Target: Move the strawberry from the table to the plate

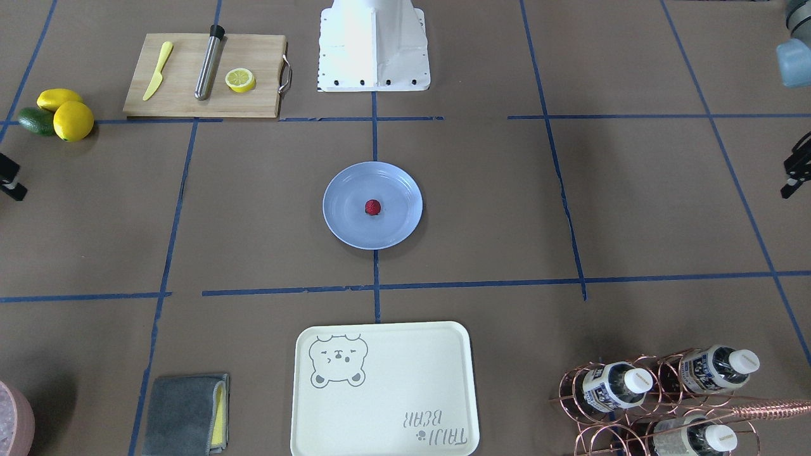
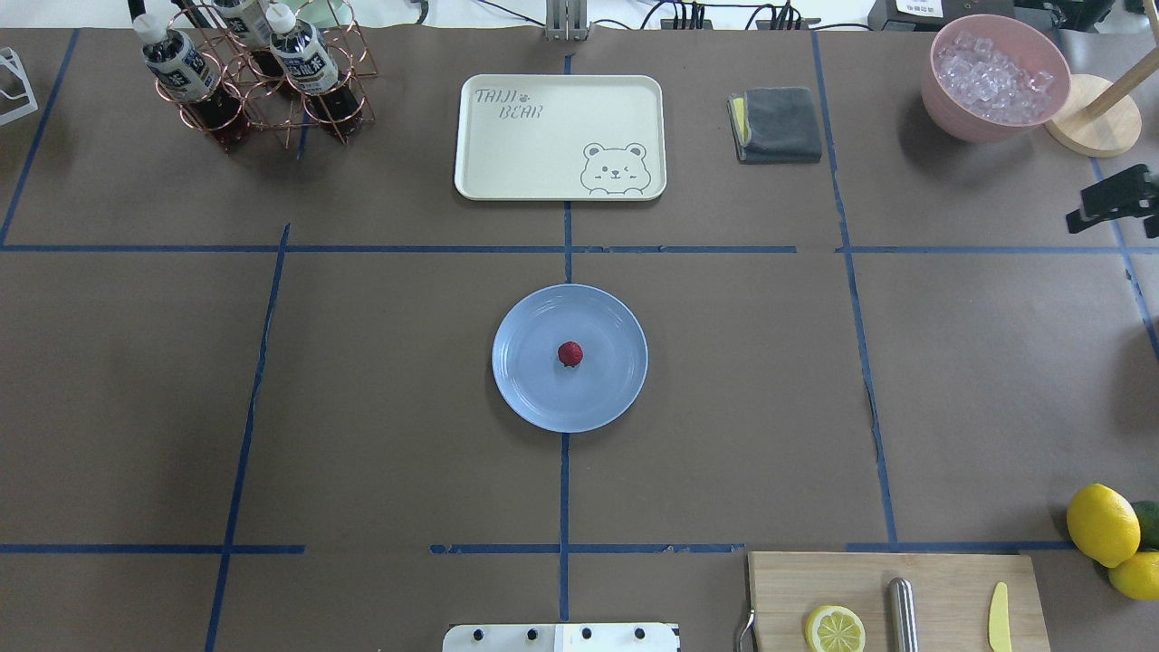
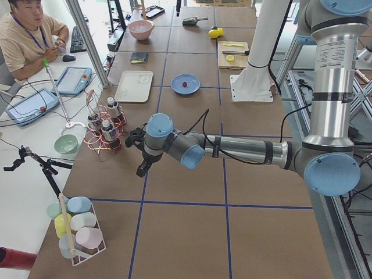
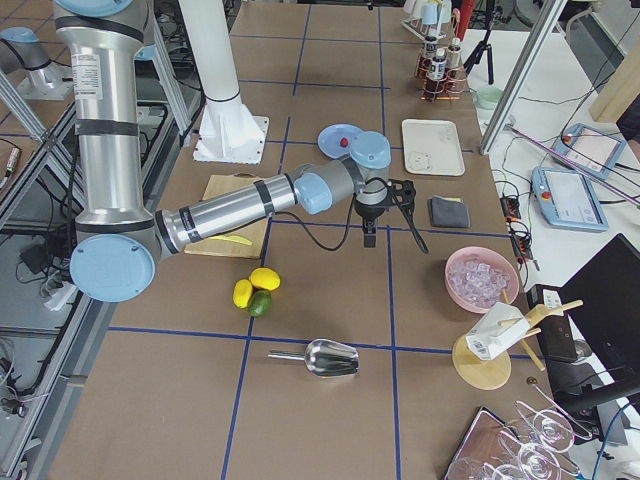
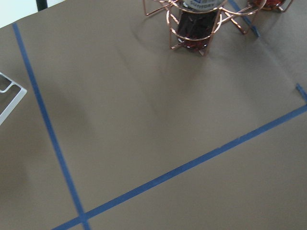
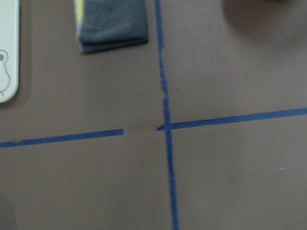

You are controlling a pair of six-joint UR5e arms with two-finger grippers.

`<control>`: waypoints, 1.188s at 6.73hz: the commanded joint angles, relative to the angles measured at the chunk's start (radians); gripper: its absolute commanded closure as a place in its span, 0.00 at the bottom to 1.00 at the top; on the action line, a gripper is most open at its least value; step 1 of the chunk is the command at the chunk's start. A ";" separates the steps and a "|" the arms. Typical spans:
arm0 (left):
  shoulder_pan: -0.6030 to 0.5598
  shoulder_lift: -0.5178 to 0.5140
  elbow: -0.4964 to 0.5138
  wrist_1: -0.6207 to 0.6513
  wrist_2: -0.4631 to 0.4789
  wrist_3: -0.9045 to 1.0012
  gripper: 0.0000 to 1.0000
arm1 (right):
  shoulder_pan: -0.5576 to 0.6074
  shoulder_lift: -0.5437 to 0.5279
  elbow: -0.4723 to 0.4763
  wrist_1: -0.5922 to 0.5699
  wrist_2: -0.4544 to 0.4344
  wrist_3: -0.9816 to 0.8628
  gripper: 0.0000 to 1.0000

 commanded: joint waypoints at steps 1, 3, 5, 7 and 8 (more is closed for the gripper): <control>-0.105 -0.008 -0.014 0.264 -0.033 0.143 0.01 | 0.135 -0.011 -0.124 -0.105 0.036 -0.359 0.00; -0.110 0.009 -0.010 0.308 -0.033 0.262 0.00 | 0.155 -0.006 -0.129 -0.173 0.038 -0.432 0.00; -0.110 0.011 -0.011 0.310 -0.031 0.261 0.00 | 0.154 -0.012 -0.123 -0.166 0.038 -0.421 0.00; -0.110 0.009 -0.001 0.306 -0.025 0.250 0.00 | 0.154 -0.011 -0.122 -0.162 0.038 -0.421 0.00; -0.110 0.023 -0.005 0.305 -0.025 0.250 0.00 | 0.148 -0.011 -0.128 -0.162 0.036 -0.427 0.00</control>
